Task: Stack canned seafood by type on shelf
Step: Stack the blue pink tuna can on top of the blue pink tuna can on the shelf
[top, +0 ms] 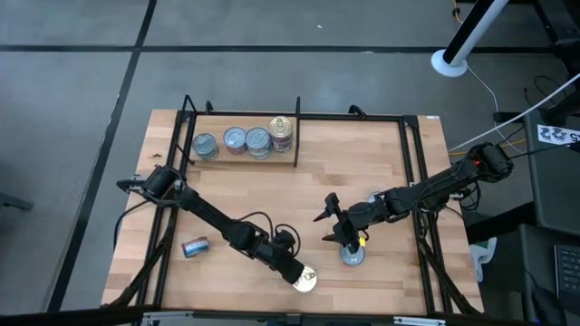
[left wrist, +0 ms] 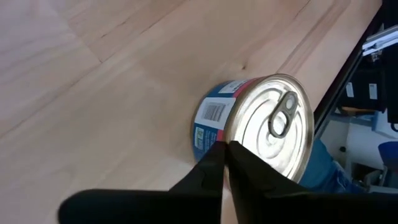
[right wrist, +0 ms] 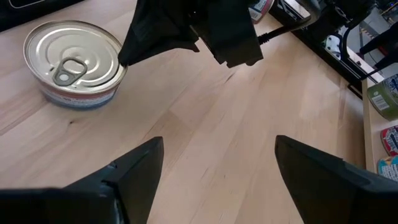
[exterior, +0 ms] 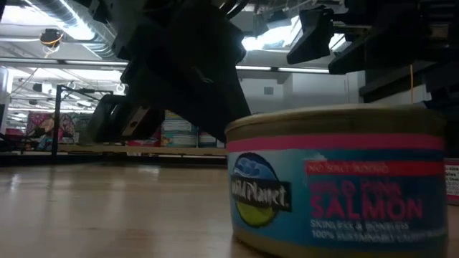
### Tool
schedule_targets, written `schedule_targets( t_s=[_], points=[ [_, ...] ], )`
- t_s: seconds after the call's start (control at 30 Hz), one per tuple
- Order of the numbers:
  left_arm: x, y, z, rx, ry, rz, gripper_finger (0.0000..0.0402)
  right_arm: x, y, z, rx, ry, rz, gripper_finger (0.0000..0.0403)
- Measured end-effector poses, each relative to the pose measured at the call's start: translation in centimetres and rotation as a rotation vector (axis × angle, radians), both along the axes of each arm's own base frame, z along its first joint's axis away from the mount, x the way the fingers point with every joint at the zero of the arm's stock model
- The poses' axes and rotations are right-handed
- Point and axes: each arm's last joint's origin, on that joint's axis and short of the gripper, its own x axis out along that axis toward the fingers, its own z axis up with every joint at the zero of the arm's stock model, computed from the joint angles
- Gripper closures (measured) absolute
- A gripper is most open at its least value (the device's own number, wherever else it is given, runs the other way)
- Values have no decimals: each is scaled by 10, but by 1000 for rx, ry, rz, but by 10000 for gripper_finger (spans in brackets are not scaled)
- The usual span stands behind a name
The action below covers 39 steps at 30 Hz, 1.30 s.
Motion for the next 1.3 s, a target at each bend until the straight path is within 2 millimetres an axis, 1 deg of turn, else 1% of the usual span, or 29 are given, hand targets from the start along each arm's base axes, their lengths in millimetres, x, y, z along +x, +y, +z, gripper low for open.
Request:
schedule_targets(
  t_s=[0.07,0.2,0.63,1.0,1.3],
  points=[
    [0,0,0,1,2,1,397,0,0,0,0,0,0,95],
    [0,0,0,-1,2,4,393,0,0,0,0,0,0,95],
    [2,4,0,9,-12,39,401,0,0,0,-18,-5,12,95],
    [13,29,0,56,-32,59,401,0,0,0,-54,-12,36,95],
    [21,52,0,102,-40,65,401,-1,-2,-3,-147,0,49,95]
  ],
)
